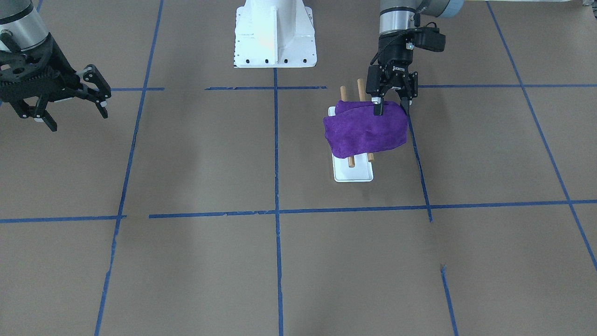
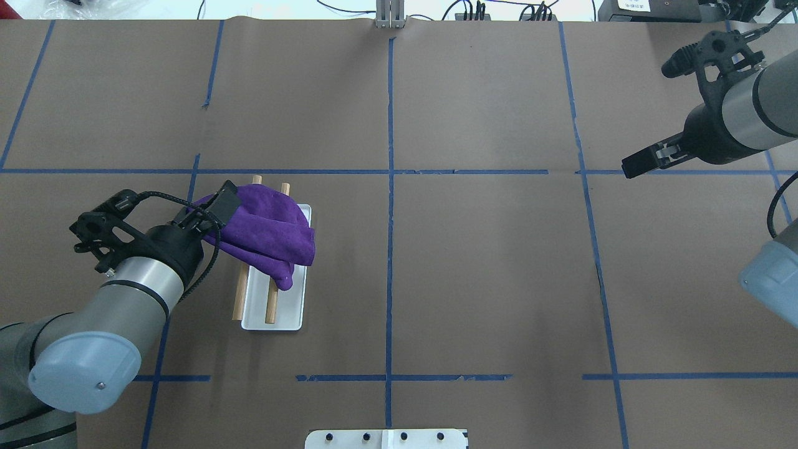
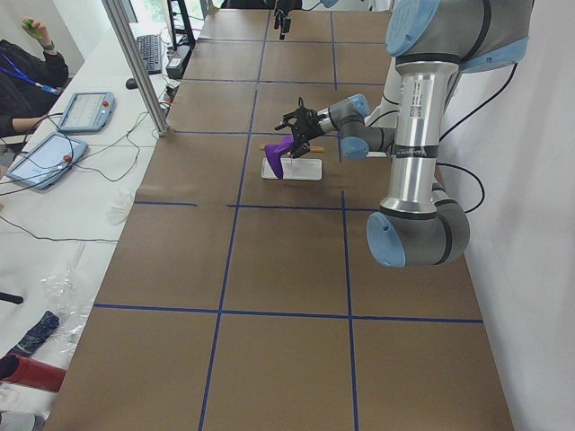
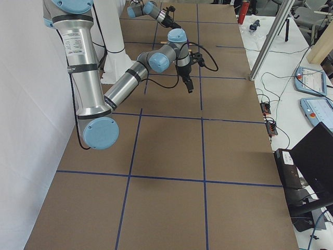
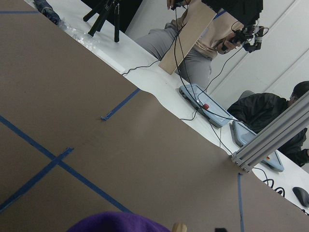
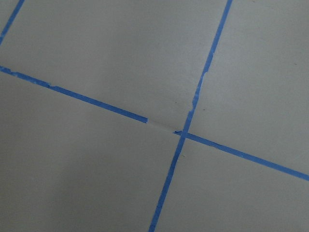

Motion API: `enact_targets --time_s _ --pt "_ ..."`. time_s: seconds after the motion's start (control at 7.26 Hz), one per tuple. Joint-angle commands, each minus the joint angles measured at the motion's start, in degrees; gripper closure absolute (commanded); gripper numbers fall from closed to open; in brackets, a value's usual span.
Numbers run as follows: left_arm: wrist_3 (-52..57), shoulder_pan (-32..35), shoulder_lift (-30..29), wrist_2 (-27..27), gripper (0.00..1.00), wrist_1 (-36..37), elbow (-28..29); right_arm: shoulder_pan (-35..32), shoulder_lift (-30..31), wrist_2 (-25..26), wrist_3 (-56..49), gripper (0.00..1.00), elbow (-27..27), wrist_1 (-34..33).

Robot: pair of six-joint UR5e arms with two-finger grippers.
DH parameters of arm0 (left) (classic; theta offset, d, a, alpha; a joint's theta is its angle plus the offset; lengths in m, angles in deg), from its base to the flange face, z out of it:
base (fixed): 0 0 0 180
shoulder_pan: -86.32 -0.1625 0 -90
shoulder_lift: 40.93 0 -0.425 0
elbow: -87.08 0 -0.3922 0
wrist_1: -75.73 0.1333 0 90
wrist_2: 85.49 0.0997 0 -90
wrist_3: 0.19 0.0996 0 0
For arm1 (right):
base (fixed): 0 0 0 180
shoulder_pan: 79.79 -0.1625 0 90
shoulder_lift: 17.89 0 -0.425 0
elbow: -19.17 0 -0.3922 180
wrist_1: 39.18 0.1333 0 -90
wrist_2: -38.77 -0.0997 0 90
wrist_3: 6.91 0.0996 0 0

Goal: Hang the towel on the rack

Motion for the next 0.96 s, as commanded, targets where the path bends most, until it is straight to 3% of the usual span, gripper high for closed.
enact_targets --time_s 0.0,0.41,0.69,0.83 --pt "10.78 5.18 -0.09 -7.31 0.00 -0.01 -1.13 -3.06 0.43 -2.28 -0.79 0.00 0.14 -5.41" --pt "25.20 16.15 -0.09 -27.31 0.00 -0.01 -3.15 -6.84 5.07 -3.79 -4.99 0.00 0.14 -7.02" --pt "35.92 29.40 0.08 -44.79 0.00 1.56 -3.86 -13.59 10.52 -5.97 -18.05 0.00 1.97 -7.02" --pt "41.71 34.08 -0.26 -51.58 0.00 6.79 -4.82 -17.36 12.72 -7.38 -24.99 0.00 4.16 -6.58"
